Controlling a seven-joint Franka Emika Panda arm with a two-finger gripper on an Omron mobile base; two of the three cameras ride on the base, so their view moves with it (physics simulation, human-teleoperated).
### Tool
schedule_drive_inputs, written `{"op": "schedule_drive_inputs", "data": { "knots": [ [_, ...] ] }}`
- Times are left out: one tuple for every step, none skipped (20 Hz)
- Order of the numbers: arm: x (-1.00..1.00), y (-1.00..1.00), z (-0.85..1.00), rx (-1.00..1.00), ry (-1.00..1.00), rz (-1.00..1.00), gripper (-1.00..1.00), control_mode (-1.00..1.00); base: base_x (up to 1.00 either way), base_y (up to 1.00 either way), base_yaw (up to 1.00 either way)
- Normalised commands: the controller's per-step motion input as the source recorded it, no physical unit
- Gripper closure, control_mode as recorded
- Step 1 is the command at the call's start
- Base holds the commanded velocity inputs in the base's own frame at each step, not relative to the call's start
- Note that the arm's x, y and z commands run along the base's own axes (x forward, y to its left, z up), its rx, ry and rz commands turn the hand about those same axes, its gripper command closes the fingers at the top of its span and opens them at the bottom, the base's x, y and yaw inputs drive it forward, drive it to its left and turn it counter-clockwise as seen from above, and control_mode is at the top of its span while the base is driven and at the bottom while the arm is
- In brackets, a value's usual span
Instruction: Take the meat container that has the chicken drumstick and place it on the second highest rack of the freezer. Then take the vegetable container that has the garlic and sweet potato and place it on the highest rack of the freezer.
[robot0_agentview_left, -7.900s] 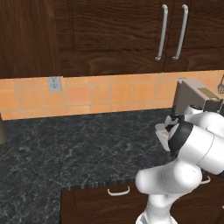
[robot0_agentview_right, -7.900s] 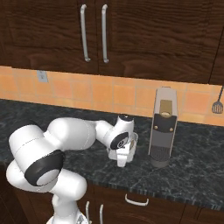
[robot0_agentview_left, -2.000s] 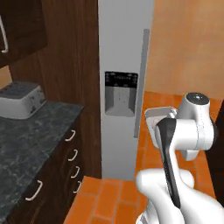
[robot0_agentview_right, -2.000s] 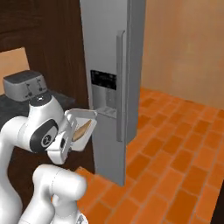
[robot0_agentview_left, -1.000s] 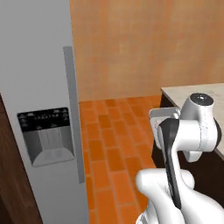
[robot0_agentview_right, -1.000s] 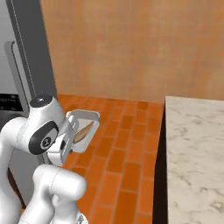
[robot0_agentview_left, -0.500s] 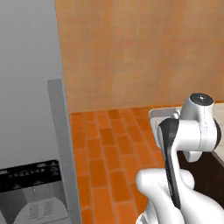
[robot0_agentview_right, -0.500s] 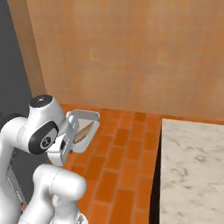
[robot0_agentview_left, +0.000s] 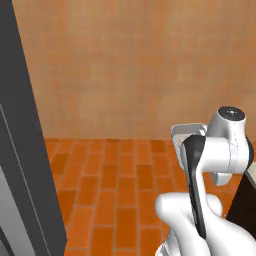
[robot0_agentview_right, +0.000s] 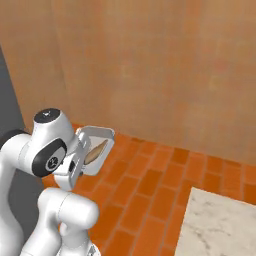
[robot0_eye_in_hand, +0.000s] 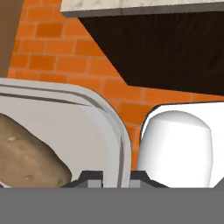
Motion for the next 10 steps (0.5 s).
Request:
{"op": "schedule_drive_inputs", "data": {
  "knots": [
    [0.00, 0.00, 0.00, 0.00, 0.00, 0.00, 1.00, 1.00, 1.00, -0.59, 0.41],
    [0.00, 0.00, 0.00, 0.00, 0.00, 0.00, 1.00, 1.00, 1.00, -0.46, 0.44],
    [0.00, 0.00, 0.00, 0.00, 0.00, 0.00, 1.00, 1.00, 1.00, -0.36, 0.45],
    [0.00, 0.00, 0.00, 0.00, 0.00, 0.00, 1.00, 1.00, 1.00, -0.28, 0.47],
    [0.00, 0.00, 0.00, 0.00, 0.00, 0.00, 1.00, 1.00, 1.00, -0.13, 0.51],
    [0.00, 0.00, 0.00, 0.00, 0.00, 0.00, 1.00, 1.00, 1.00, 0.00, 0.57],
    [0.00, 0.00, 0.00, 0.00, 0.00, 0.00, 1.00, 1.00, 1.00, 0.00, 0.62],
    [0.00, 0.00, 0.00, 0.00, 0.00, 0.00, 1.00, 1.00, 1.00, 0.13, 0.66],
    [0.00, 0.00, 0.00, 0.00, 0.00, 0.00, 1.00, 1.00, 1.00, 0.14, 0.68],
    [0.00, 0.00, 0.00, 0.00, 0.00, 0.00, 1.00, 1.00, 1.00, 0.00, 0.62]
  ]
}}
